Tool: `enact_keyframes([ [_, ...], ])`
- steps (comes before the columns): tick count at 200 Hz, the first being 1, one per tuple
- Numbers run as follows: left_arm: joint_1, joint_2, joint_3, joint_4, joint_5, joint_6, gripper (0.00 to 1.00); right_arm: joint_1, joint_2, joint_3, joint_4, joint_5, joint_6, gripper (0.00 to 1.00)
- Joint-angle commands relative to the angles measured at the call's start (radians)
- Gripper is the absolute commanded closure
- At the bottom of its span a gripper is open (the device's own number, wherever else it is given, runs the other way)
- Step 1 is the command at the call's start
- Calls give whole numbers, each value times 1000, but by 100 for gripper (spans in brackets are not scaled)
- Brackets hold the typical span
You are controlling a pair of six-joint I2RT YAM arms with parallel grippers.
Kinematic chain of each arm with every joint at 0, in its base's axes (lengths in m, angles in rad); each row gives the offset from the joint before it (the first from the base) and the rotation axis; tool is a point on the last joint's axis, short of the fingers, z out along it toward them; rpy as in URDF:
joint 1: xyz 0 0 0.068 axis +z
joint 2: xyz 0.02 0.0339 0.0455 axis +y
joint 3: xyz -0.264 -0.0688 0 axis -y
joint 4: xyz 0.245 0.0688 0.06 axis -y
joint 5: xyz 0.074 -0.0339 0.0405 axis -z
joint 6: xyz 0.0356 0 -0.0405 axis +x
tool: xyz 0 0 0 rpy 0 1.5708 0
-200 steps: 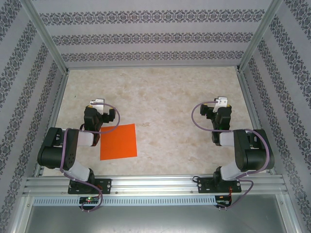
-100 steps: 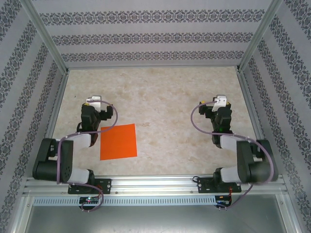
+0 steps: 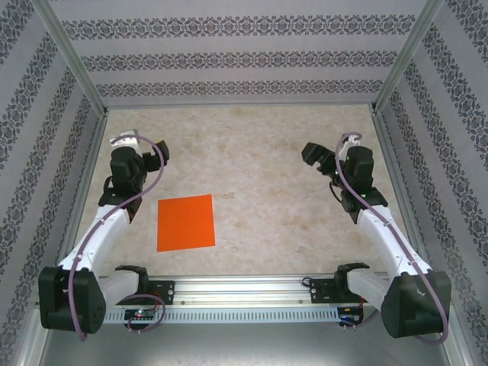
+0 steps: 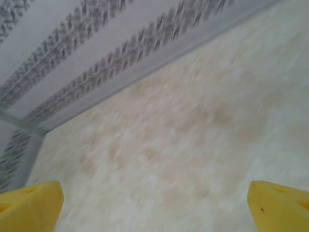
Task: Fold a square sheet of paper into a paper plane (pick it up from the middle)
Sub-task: Move the square sheet of paper to the center of the table.
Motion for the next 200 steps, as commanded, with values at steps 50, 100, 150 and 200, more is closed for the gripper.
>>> enact_keyframes([
  [50, 18, -50, 118, -449, 154, -253, 0, 147, -28, 23, -267, -102, 66, 2],
  [100, 18, -60, 230, -655, 256, -196, 0, 376, -52, 19, -315, 99, 118, 2],
  [150, 18, -40, 254, -727, 314, -128, 0, 539, -39, -21, -276, 170, 171, 5],
  [200, 18, -25, 236, -764, 317, -32, 0, 669, 153, 79, -243, 184, 180, 7],
])
